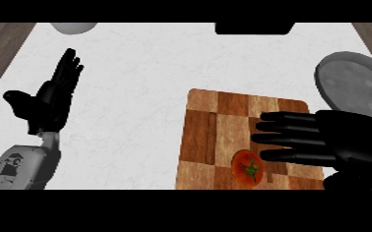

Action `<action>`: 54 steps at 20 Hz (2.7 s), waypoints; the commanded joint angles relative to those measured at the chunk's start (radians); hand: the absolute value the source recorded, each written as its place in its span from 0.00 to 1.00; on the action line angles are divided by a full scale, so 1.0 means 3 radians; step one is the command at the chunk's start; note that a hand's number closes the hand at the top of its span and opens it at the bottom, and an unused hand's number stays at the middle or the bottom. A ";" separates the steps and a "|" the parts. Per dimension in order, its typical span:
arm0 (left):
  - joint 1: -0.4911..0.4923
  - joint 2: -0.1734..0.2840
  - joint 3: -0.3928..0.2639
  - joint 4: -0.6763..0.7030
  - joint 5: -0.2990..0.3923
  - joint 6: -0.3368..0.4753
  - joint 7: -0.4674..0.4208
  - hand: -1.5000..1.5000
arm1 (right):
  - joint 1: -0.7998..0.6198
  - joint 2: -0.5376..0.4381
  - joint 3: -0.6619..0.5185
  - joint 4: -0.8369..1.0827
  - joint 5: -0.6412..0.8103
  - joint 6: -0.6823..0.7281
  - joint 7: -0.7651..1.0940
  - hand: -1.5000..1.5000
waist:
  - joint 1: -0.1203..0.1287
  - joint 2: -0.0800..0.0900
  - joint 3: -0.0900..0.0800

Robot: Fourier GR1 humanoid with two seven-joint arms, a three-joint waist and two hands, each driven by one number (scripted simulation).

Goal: Pick the tomato from the cutting board and place it in the pan

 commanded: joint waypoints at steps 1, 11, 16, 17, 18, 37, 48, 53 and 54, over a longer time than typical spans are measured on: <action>-0.0268 0.0013 0.0090 0.0051 0.0032 -0.0074 0.0283 0.50 | -0.0290 0.0212 0.0132 0.0171 0.0164 0.0304 0.0024 0.00 | 0.0007 0.0004 0.0000; 0.0012 -0.0130 0.0109 -0.0078 -0.0157 -0.0110 0.0130 0.50 | -0.0018 0.0483 0.0547 0.0078 0.0970 0.0017 -0.0046 0.00 | -0.0009 -0.0003 0.0001; 0.0033 -0.0212 0.0177 0.0112 -0.0290 -0.0112 -0.0134 0.50 | 0.0087 0.0520 0.0623 0.0098 0.1362 -0.0111 -0.0012 0.00 | -0.0020 -0.0002 0.0000; -0.0157 -0.0195 0.0180 0.0027 -0.0220 -0.0127 0.0185 0.50 | 0.0122 0.0458 0.0602 0.0193 0.1475 -0.0252 -0.0135 0.00 | -0.0024 -0.0002 0.0002; 0.0095 -0.0210 0.0207 0.0130 -0.0234 -0.0235 -0.0180 0.50 | 0.0019 0.0442 0.0486 0.0076 0.1436 -0.0067 -0.0019 0.00 | -0.0017 -0.0003 0.0000; 0.0087 -0.0359 0.0392 -0.0123 -0.0400 -0.0359 0.0090 0.50 | 0.0251 0.1077 0.0650 0.0399 0.2686 -0.0220 -0.0065 0.00 | -0.0011 -0.0003 0.0001; -0.0035 -0.0381 0.0559 0.0119 -0.0440 -0.0489 0.0059 0.50 | 0.0162 0.1381 0.0795 0.0678 0.3064 -0.0066 -0.0193 1.00 | -0.0015 0.0000 0.0000; 0.0005 -0.0442 0.0495 -0.0015 -0.0524 -0.0448 0.0047 0.50 | 0.0077 0.1333 0.0854 0.1050 0.3138 -0.0642 -0.0610 1.00 | -0.0004 0.0003 0.0001; -0.0040 -0.0483 0.0518 0.0009 -0.0553 -0.0386 0.0085 0.50 | 0.0273 0.1192 0.0780 0.0770 0.3103 -0.0523 -0.0642 1.00 | -0.0021 -0.0002 0.0001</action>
